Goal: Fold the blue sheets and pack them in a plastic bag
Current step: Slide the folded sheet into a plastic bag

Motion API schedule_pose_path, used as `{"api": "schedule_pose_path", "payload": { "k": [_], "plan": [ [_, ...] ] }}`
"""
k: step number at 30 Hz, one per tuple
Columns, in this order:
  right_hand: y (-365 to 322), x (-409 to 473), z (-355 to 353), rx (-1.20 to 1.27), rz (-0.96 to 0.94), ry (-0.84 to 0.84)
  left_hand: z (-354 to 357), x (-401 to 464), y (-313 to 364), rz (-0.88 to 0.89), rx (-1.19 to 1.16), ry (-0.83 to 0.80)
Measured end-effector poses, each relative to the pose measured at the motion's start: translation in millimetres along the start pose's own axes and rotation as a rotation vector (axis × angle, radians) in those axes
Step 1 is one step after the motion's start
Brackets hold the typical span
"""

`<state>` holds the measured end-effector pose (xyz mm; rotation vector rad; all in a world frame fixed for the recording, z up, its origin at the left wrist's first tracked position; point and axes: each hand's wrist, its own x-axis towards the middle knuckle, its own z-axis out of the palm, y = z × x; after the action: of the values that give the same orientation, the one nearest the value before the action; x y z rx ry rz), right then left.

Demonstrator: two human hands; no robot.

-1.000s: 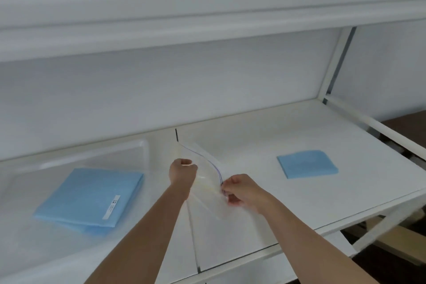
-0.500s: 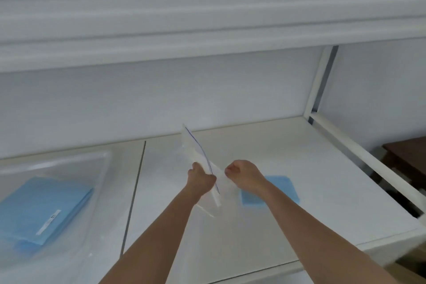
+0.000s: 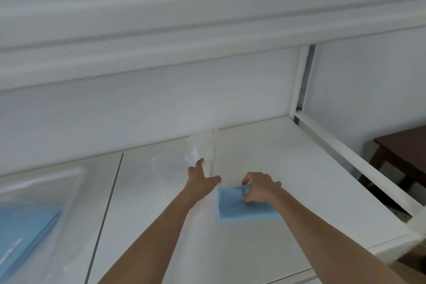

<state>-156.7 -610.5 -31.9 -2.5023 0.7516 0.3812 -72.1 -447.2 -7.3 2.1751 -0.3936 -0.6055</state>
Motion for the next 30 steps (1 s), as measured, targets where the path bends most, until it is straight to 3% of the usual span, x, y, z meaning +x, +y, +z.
{"api": "schedule_pose_path", "payload": {
  "k": [8,14,18,22,26,28,30],
  "plan": [
    [12.2,8.0,-1.1,0.148,0.019,-0.095,9.4,-0.2,0.4,0.066,-0.104,-0.060],
    [21.7,4.8,-22.5,0.394,0.107,0.059,2.1,-3.5,0.0,0.083,0.204,-0.173],
    [30.7,3.5,-25.1,0.537,0.193,0.044,-2.5,-4.7,1.7,0.054,0.340,-0.215],
    [41.1,-2.8,-16.6,0.735,0.254,-0.059,-3.4,-5.1,0.8,0.008,0.006,-0.193],
    [55.4,-8.9,-9.1,0.936,0.284,-0.038,8.5,-14.7,-7.6,0.130,-0.222,-0.046],
    [59.7,-12.6,-8.0,1.056,0.289,-0.022,15.0,-16.3,-18.8,0.164,-0.111,-0.027],
    [61.0,-12.7,-4.2,1.126,0.283,0.013,18.2,-16.3,-33.2,0.172,0.170,-0.027]
  ]
}}
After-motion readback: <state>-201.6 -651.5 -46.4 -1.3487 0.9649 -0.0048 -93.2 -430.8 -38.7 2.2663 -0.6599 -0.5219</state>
